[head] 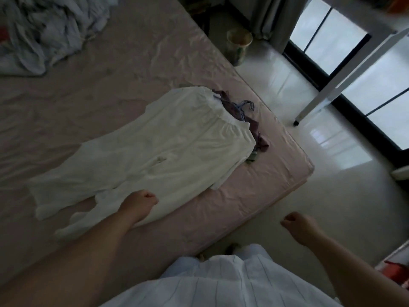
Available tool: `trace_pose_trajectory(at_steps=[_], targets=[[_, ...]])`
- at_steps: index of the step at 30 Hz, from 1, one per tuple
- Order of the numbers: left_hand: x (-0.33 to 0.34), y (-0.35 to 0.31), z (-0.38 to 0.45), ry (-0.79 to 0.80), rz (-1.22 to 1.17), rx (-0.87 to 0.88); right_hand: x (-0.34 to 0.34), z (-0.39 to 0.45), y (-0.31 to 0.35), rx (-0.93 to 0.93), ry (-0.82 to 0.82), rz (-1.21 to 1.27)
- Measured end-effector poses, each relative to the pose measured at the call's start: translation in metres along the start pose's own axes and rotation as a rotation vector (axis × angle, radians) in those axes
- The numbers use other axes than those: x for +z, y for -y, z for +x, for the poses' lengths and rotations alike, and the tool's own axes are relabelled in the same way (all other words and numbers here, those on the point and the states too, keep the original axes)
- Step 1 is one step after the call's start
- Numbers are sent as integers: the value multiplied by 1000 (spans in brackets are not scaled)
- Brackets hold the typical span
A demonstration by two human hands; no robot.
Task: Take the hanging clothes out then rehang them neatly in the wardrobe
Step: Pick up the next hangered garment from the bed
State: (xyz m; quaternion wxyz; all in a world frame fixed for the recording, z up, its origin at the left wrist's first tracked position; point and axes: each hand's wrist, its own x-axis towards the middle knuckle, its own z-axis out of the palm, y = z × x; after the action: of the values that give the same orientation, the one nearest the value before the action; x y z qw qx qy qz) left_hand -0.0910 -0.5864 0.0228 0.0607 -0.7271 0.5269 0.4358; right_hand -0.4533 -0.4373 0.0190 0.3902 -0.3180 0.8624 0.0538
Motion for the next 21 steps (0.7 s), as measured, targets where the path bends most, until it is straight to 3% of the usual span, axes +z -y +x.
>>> trace_pose_trajectory(at_steps=[7,14,21], targets=[[26,-48,36,23,34,-126,-67,114,55,-146,47,-51],[85,-98,72,23,-35,-368,-97,240,109,-274,233,-154],[147,-143,148,-2,-119,-365,-78,347,157,-261,179,-35]])
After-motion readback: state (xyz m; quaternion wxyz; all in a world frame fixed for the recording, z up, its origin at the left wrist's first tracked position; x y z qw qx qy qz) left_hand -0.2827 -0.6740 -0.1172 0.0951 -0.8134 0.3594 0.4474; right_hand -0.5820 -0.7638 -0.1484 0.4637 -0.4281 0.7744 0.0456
